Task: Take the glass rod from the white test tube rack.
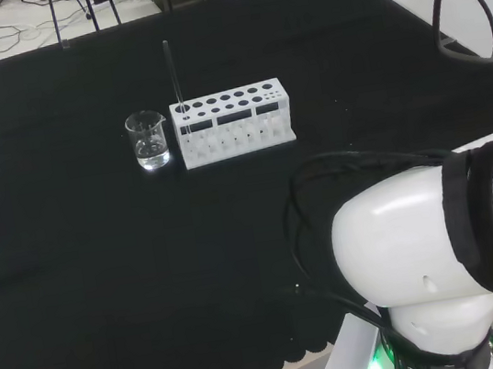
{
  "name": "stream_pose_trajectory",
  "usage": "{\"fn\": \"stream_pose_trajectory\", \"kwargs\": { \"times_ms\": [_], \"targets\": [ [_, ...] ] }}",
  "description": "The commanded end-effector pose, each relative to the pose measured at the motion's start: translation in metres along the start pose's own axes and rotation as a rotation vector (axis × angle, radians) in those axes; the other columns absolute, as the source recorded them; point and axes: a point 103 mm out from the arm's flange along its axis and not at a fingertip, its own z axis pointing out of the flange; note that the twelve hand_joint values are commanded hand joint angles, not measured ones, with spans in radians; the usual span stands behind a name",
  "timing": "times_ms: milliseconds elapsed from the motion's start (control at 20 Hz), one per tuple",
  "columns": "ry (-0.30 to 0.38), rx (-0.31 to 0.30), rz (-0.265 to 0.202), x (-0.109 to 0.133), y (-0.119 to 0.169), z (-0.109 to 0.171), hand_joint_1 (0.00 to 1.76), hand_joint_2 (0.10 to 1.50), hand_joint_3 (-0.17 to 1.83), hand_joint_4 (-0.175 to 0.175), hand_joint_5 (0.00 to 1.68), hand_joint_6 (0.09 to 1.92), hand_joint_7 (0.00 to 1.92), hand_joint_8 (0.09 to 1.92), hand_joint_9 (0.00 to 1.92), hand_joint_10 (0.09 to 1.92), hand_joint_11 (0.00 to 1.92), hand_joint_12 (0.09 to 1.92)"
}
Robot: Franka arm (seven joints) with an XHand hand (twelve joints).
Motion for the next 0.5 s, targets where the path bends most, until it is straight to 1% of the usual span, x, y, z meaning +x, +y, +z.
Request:
{"fn": "stream_pose_trajectory", "kwargs": {
  "times_ms": [50,250,400,500],
  "targets": [
    [-0.007,-0.003,0.005,-0.004,0.0,0.0,0.63,1.14,-0.17,-0.084,0.0,0.09,0.0,0.09,0.03,0.09,0.0,0.47],
    [-0.01,0.013,0.029,-0.018,0.002,0.004,0.64,1.14,-0.17,-0.087,0.0,0.09,0.0,0.09,0.03,0.09,0.0,0.43],
    [-0.01,0.019,0.043,-0.02,0.005,0.008,0.64,1.15,-0.17,-0.087,0.0,0.09,0.0,0.09,0.03,0.09,0.0,0.42],
    [-0.013,0.023,0.038,-0.02,0.008,0.01,0.64,1.15,-0.17,-0.087,0.0,0.09,0.0,0.09,0.04,0.09,0.0,0.42]
  ]
}}
